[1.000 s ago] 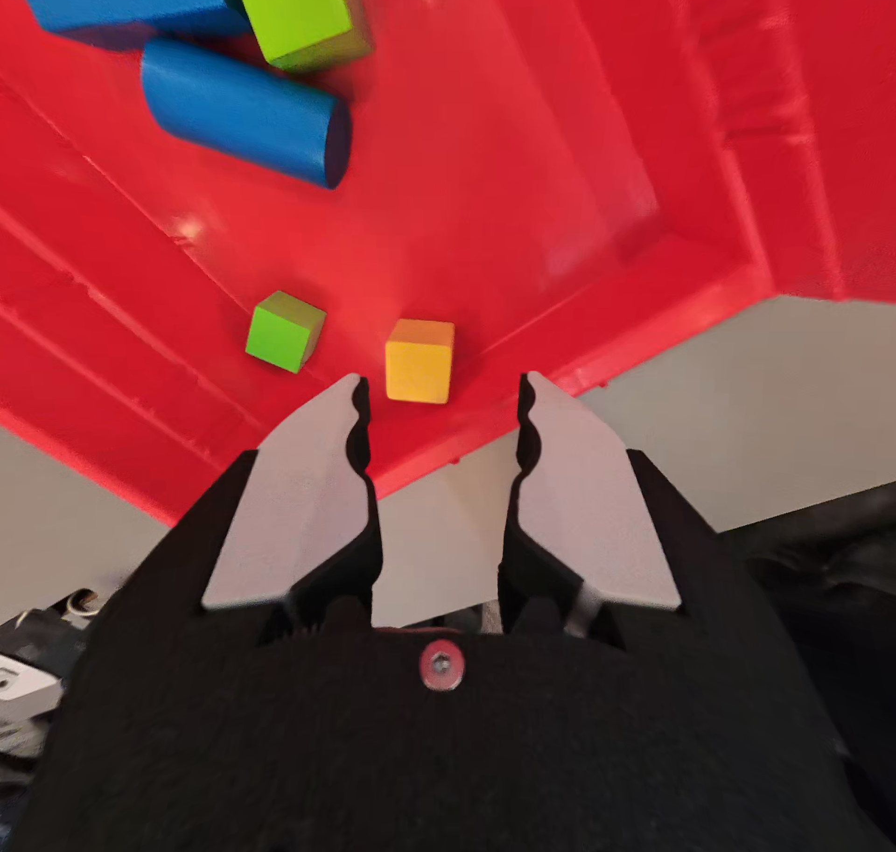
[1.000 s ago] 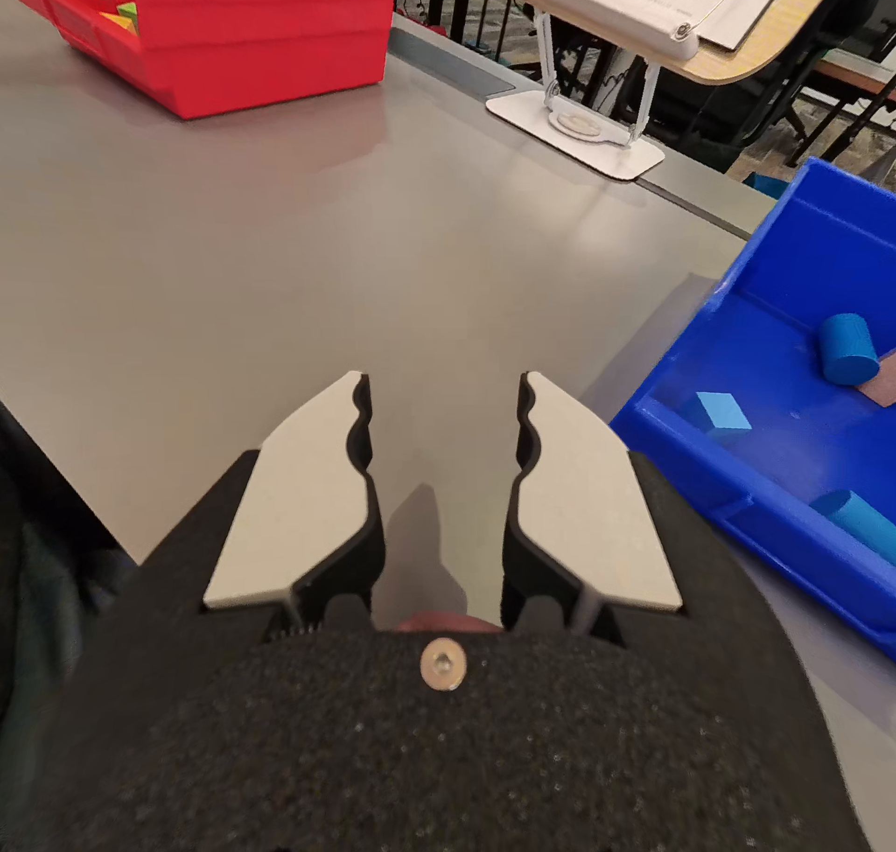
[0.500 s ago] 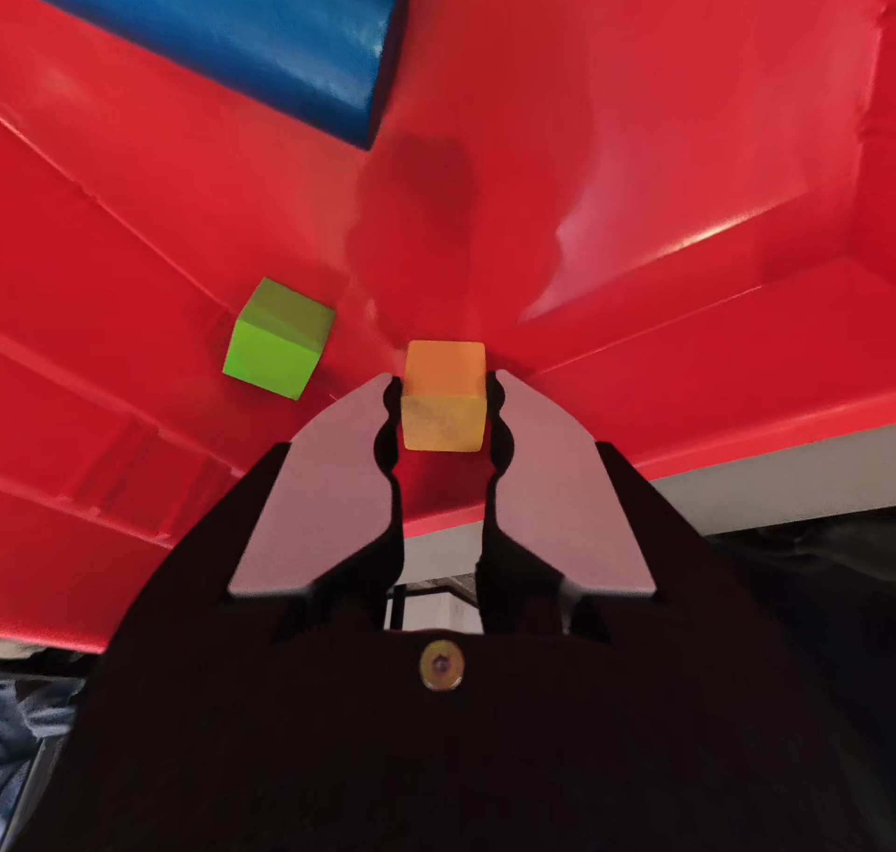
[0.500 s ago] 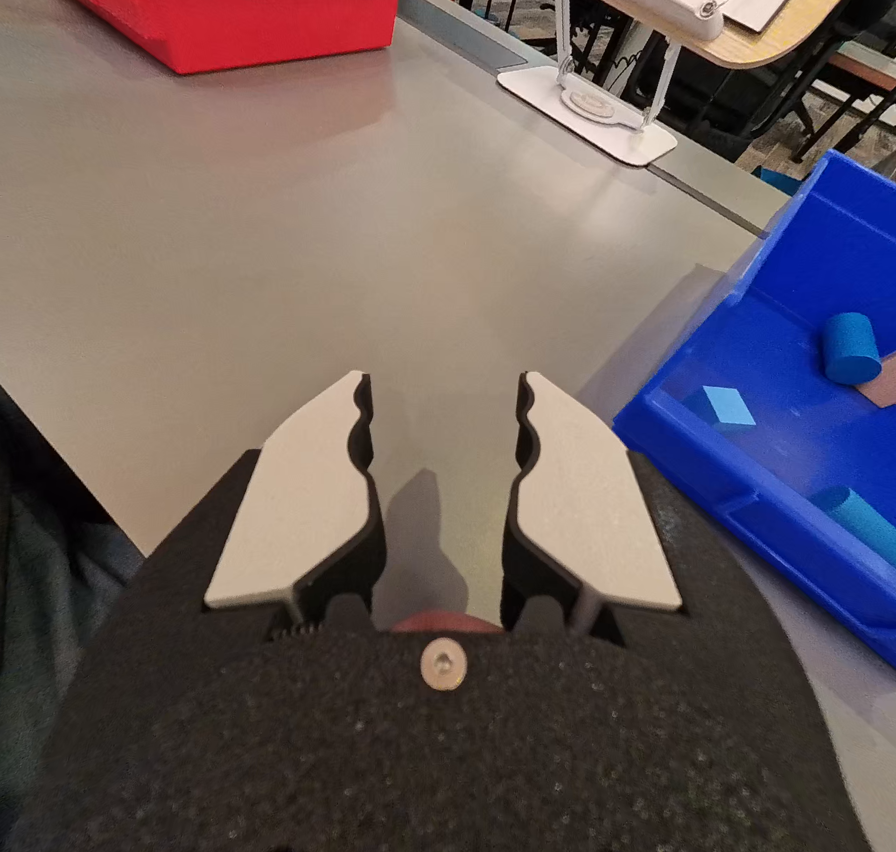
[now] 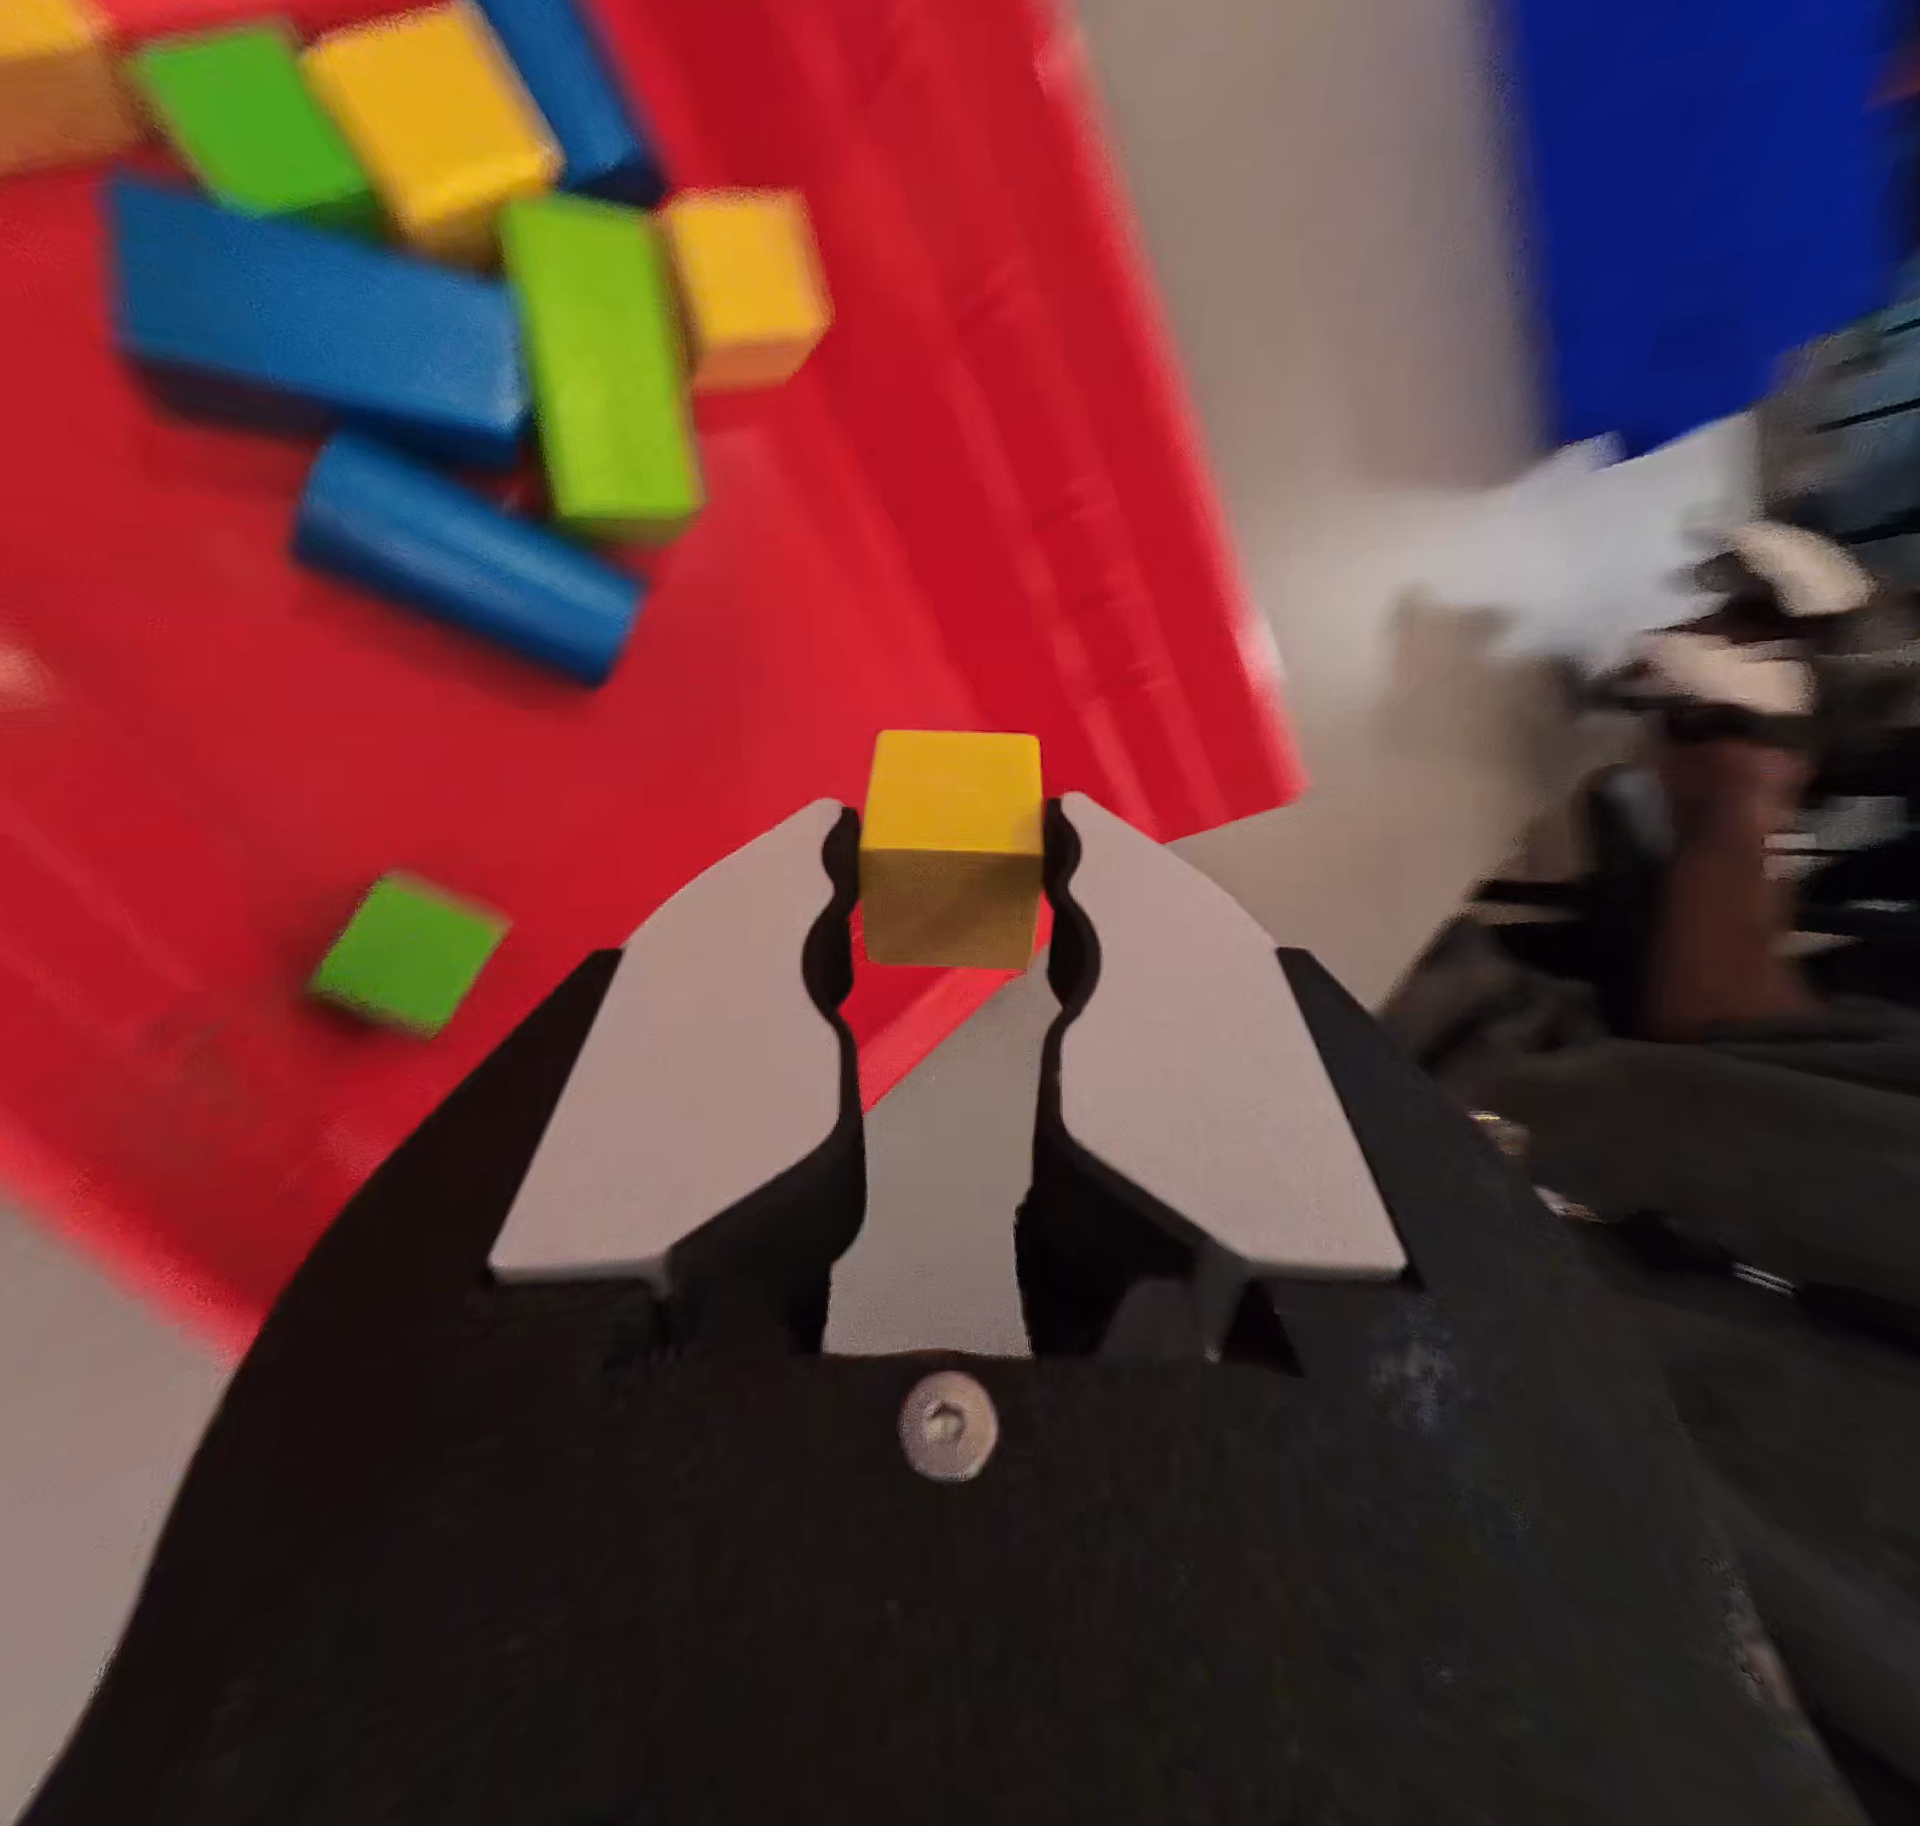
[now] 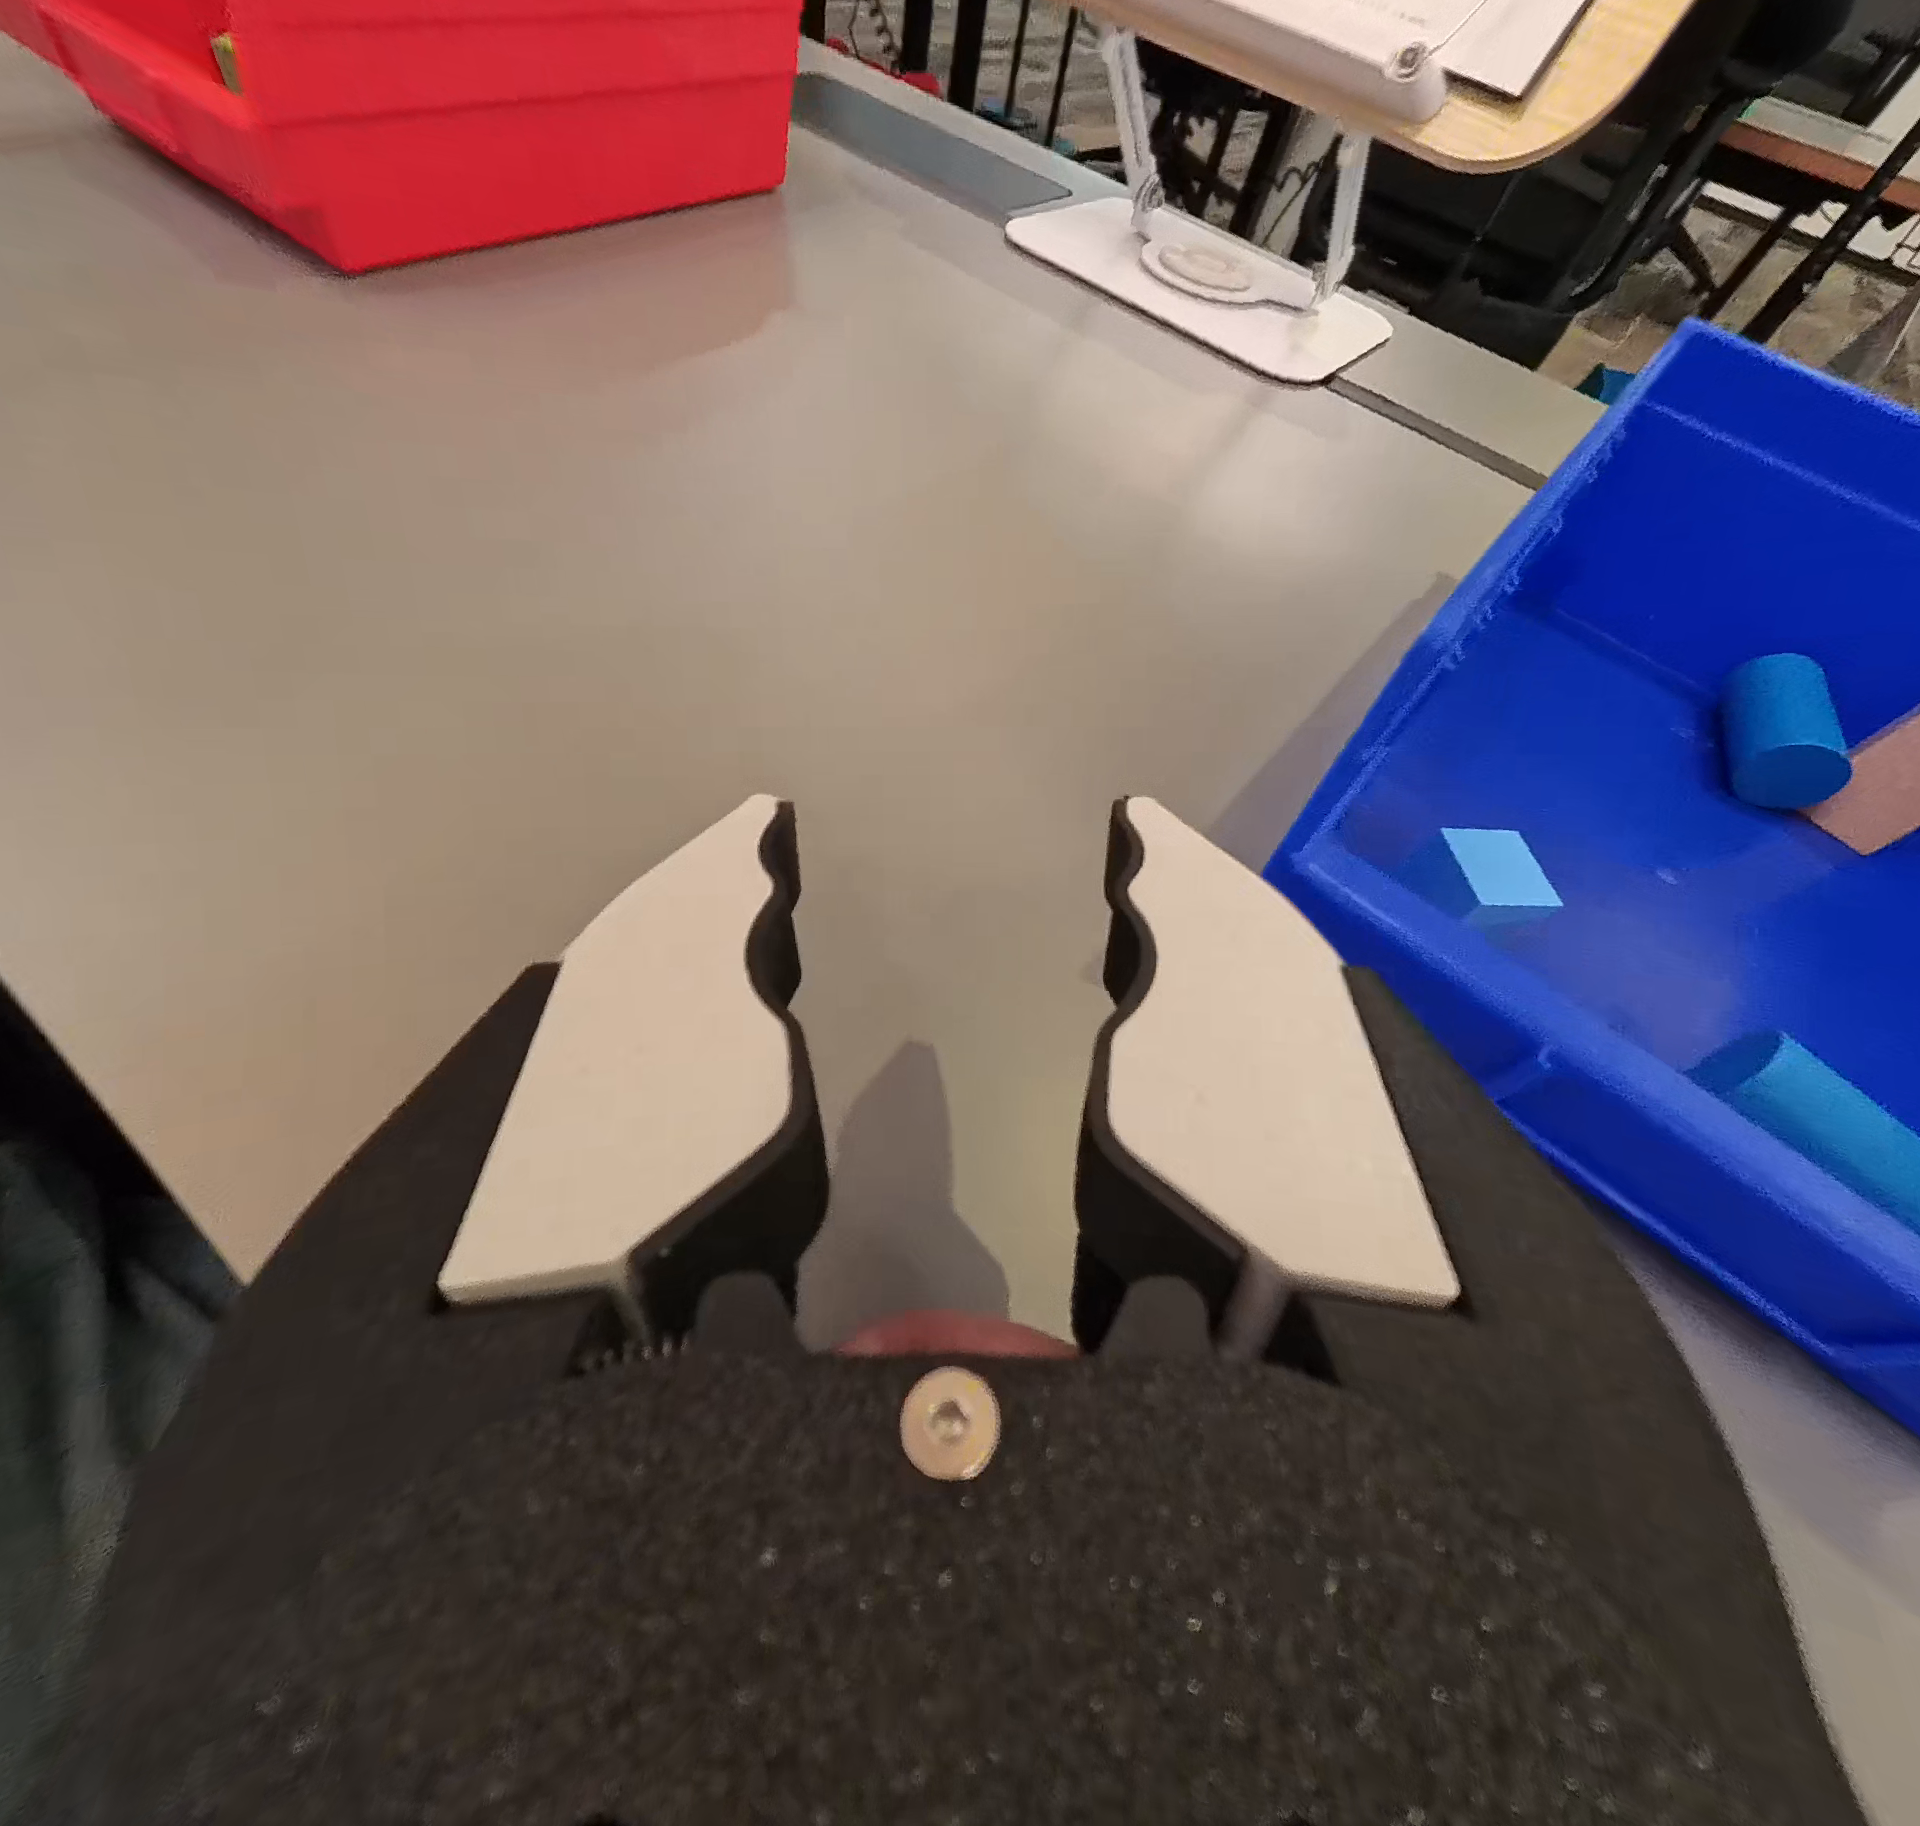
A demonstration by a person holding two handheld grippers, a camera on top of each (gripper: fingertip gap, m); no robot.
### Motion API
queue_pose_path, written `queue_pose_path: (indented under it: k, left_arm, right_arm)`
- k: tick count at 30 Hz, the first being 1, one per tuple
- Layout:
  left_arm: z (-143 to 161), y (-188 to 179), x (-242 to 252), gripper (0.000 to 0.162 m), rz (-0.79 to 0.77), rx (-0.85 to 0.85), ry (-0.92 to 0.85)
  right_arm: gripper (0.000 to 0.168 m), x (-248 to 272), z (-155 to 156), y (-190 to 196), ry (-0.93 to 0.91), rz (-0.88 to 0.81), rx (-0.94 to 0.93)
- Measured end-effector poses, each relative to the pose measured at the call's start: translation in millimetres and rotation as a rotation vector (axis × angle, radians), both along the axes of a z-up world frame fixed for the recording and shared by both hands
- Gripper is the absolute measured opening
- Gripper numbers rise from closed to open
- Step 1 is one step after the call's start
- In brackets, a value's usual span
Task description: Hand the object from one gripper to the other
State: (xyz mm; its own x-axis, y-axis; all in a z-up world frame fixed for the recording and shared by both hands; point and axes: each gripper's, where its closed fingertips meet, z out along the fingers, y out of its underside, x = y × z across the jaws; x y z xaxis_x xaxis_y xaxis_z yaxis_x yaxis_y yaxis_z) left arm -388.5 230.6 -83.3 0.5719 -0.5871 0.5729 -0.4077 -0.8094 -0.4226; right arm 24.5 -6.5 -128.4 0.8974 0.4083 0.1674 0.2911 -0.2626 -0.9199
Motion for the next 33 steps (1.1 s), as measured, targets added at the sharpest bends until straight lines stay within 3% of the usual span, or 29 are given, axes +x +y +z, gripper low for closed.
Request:
queue_pose_path:
  k: [5,9,15,20,25,26,27,33]
  left_arm:
    - [53,-26,76,0.033,-0.135,-0.136,-0.471]
    - [88,-49,147,0.033,-0.274,-0.289,-0.714]
    - [94,-86,249,0.033,-0.427,-0.422,-0.74]
    - [94,-111,290,0.033,-0.509,-0.456,-0.725]
    - [84,-119,305,0.033,-0.522,-0.49,-0.715]
    - [82,-119,306,0.033,-0.52,-0.504,-0.72]
    - [80,-119,307,0.033,-0.509,-0.517,-0.724]
    - [66,-133,296,0.038,-0.471,-0.553,-0.724]
  right_arm:
    - [0.057,0,17,21,0.068,0.047,0.047]
    - [0.059,-37,47,44,0.125,0.237,0.103]
    - [0.059,-93,100,102,0.059,0.442,0.214]
    - [0.059,-119,128,124,0.079,0.557,0.245]
    - [0.056,-130,125,125,0.056,0.601,0.244]
    - [0.038,-130,125,123,0.066,0.61,0.25]
    - [0.035,-129,122,122,0.064,0.616,0.25]
    - [0.035,-128,117,117,0.038,0.623,0.228]
